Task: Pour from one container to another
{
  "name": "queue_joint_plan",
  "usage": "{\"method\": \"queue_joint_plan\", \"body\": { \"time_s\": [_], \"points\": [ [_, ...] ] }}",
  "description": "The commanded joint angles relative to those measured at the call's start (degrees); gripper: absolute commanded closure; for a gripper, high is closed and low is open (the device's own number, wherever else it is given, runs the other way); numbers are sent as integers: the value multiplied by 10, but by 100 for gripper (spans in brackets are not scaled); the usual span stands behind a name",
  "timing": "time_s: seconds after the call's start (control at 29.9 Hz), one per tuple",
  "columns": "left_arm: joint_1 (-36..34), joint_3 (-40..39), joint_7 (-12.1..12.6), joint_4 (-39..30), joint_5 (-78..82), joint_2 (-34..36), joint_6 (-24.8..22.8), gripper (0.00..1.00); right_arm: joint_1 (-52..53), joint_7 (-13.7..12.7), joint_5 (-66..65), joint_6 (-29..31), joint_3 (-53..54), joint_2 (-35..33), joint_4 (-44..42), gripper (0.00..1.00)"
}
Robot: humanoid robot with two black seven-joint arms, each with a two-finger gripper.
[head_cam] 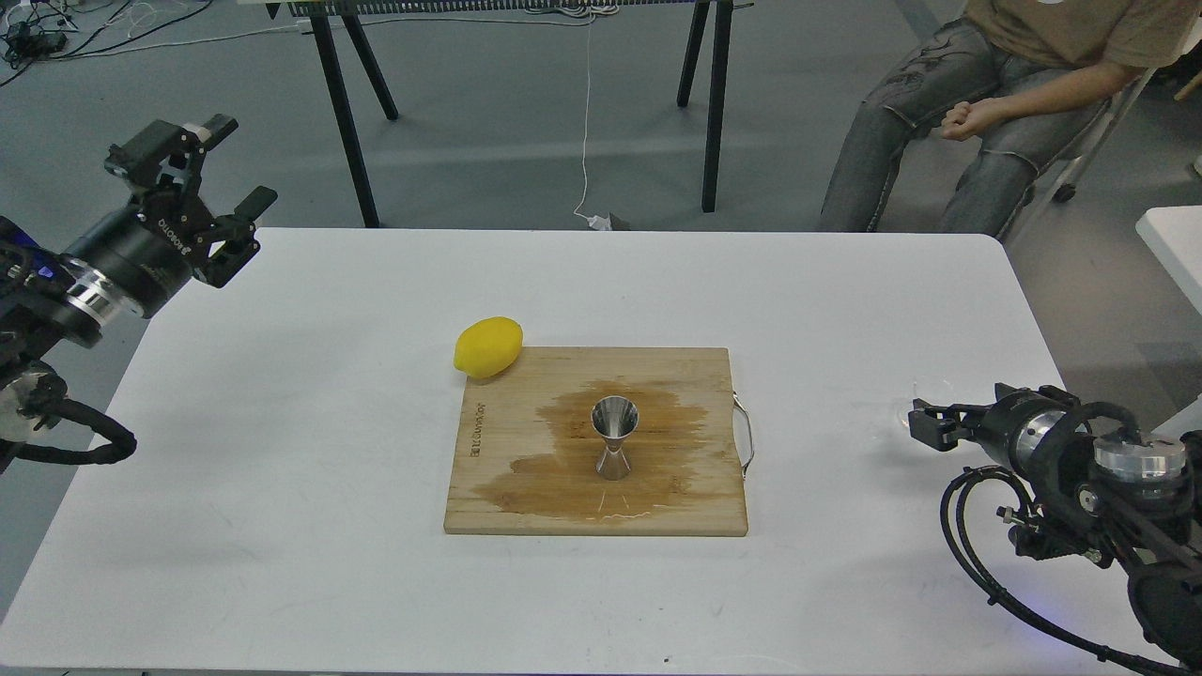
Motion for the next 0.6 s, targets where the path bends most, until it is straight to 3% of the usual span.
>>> {"method": "queue_joint_plan", "body": {
  "time_s": [0.0,0.57],
  "points": [
    [0,0,0,1,0,0,0,13,3,0,-1,0,0,6,-8,2],
    [4,0,0,2,0,-7,0,13,49,-4,-41,0,-13,61,-79,2]
  ]
}}
